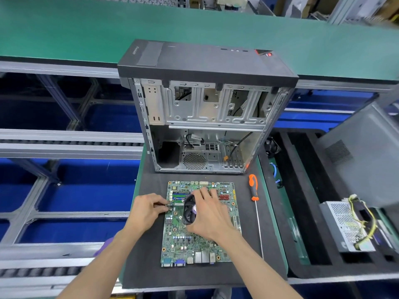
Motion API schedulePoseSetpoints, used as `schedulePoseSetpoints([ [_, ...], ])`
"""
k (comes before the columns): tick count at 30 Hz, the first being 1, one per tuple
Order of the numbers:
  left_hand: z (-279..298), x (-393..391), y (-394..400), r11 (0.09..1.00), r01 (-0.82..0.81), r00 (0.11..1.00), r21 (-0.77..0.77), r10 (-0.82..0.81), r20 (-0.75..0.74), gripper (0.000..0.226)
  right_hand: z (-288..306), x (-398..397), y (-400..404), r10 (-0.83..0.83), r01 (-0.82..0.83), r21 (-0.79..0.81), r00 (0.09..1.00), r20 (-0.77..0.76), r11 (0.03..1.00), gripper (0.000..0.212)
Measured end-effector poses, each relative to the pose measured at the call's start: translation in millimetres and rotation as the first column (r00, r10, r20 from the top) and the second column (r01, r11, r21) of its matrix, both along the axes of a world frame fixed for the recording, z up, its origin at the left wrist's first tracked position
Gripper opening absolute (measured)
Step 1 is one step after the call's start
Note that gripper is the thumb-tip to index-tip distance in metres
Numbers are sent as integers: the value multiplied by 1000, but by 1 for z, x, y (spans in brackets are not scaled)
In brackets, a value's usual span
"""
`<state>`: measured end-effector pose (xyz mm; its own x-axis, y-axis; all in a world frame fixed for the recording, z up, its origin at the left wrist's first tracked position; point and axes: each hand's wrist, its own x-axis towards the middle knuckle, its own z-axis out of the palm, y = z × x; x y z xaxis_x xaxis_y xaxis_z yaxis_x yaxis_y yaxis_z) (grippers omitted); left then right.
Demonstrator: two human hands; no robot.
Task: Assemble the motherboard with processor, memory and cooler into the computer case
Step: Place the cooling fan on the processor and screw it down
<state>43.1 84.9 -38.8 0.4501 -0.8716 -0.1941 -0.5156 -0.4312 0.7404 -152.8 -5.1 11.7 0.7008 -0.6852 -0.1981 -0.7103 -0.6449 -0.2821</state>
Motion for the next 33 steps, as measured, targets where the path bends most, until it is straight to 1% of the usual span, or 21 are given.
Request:
schedulePoseSetpoints([
  [5,-2,-1,-1,999,-29,1000,35,28,7,12,3,5,2,38,-38,-30,999,4,999,78],
  [8,-3,0,0,999,-35,999,24,36,-37,23,3,8,2,57,-56,-46,998,24,997,74],
  [11,-4,2,1,1000,-22,999,10,22,-42,31,2,10,1,72,-69,-58,996,44,996,74],
  [22,-5,4,2,1000,-17,998,-15,17,-53,19,3,11,-1,75,-72,-54,995,60,996,81],
  [28,-7,4,3,1000,-5,999,-7,5,-47,22,3,9,-1,77,-75,-50,995,56,996,82],
  [33,-5,3,1,999,35,999,12,-35,13,34,2,10,-1,85,-82,-60,995,44,995,81],
])
